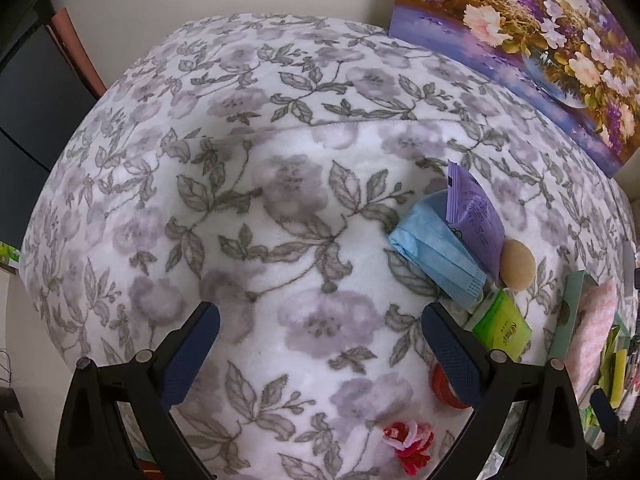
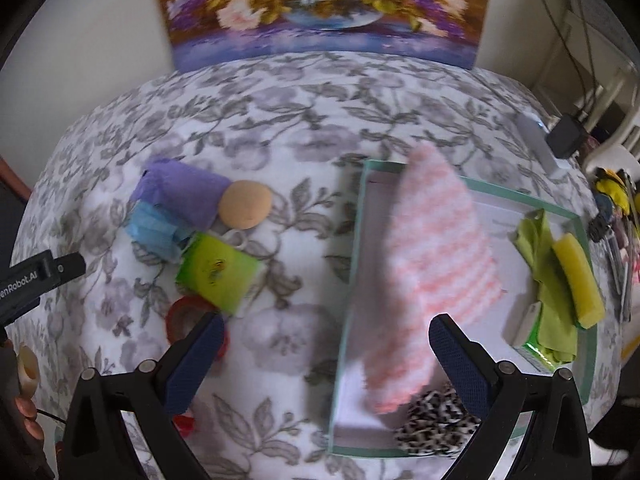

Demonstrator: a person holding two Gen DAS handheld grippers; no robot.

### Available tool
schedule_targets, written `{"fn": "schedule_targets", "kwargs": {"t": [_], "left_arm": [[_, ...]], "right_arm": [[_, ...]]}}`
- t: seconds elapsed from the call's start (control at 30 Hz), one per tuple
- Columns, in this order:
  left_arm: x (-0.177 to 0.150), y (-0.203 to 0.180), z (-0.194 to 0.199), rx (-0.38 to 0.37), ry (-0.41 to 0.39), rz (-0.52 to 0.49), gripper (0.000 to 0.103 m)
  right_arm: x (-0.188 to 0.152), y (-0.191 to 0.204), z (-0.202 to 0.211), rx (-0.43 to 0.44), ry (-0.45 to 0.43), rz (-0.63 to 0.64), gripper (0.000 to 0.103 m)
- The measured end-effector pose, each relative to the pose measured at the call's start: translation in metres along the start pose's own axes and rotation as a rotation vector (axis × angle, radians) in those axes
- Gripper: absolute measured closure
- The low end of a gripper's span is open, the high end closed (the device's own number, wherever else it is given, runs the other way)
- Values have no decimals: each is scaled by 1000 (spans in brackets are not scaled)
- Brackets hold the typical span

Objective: Organize soft objects
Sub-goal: 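Move both tools back toward the remaining pile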

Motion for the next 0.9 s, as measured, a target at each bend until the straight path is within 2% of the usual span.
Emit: {"fn": "schedule_targets", "kwargs": {"t": [0.3, 0.67, 0.9], "left_arm": [[-20, -17, -10, -78, 52, 12, 2], [-54, -38, -17, -84, 107, -38, 2], [-78, -47, -17, -114, 131, -51, 2]], "right_arm": [[-22, 18, -10, -3, 51, 66, 0], [-45, 10, -12, -26, 97, 55, 0], [-58, 1, -9, -34, 122, 41, 0]]}}
Point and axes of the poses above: each gripper's, at about its wrist camera, not at the fingertips, and z roughly against the way its jaws point, y to its left, x to its top, the point moved 8 cm from there along -z, roughly the way its jaws point, and after that the axes turned 15 degrees about -z, right-handed, at the moved point
